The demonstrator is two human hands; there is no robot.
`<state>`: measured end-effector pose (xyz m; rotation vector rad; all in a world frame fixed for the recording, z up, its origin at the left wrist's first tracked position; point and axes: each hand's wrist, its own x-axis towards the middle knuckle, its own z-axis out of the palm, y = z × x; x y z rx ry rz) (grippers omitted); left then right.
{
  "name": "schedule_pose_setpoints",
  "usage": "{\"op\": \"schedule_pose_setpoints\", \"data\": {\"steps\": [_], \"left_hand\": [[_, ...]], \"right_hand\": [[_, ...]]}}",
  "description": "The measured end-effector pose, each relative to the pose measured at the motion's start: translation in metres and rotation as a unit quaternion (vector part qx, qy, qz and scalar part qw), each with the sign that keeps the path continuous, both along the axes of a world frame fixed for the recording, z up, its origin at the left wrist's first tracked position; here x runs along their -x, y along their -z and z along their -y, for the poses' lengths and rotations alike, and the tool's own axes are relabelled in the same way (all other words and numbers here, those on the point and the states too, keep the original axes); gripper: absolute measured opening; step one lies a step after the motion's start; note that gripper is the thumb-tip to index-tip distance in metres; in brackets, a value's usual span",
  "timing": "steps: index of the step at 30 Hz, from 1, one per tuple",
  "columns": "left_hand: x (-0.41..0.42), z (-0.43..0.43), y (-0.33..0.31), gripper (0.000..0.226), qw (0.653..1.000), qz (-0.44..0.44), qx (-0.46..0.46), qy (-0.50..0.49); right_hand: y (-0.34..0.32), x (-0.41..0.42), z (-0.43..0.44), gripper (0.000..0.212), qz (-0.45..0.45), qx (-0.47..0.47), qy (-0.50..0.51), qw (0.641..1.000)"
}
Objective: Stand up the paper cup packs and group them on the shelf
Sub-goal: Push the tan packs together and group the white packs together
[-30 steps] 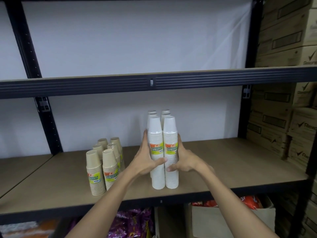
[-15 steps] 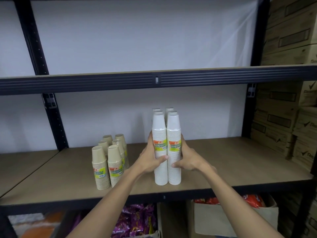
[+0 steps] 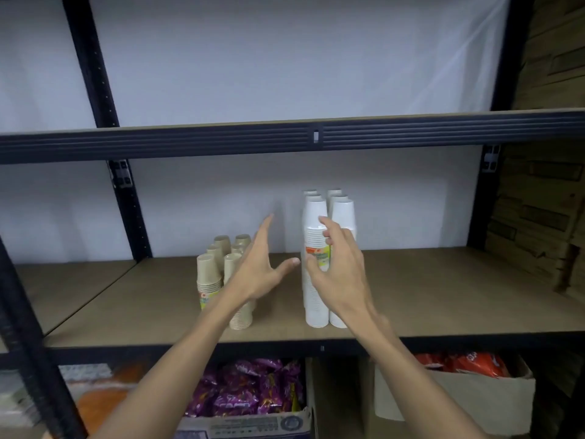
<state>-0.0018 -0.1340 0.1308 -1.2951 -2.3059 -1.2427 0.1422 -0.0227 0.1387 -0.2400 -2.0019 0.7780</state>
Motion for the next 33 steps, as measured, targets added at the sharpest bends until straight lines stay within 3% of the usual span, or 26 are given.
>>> {"op": "schedule_pose_setpoints", "data": {"steps": [5, 10, 14, 18, 24, 33], "left_hand": [[0.033, 0.072, -0.026, 0.089, 0.998, -0.024, -0.012, -0.053], [0.076, 0.115, -0.024, 0.120, 0.990, 0.076, 0.108, -0.050], [0.084, 0.118, -0.003, 0.132, 0.966, 0.174, 0.190, -0.016], [0.090, 0.110, 0.012, 0.123, 0.976, 0.164, 0.145, 0.014], [0.102, 0.108, 0.027, 0.097, 0.987, 0.111, 0.111, -0.032], [0.096, 0.110, 0.024, 0.109, 0.989, 0.108, 0.100, -0.012]], "right_hand": [[0.000, 0.046, 0.043, 0.070, 0.089, -0.029, -0.121, 0.988], [0.005, 0.110, 0.050, 0.122, 0.294, -0.026, -0.178, 0.939], [0.014, 0.144, 0.045, 0.149, 0.369, -0.041, -0.187, 0.909], [0.021, 0.155, 0.045, 0.142, 0.380, -0.038, -0.201, 0.902], [0.034, 0.164, 0.038, 0.120, 0.340, -0.022, -0.206, 0.917], [0.035, 0.159, 0.040, 0.130, 0.322, -0.019, -0.232, 0.918]]}}
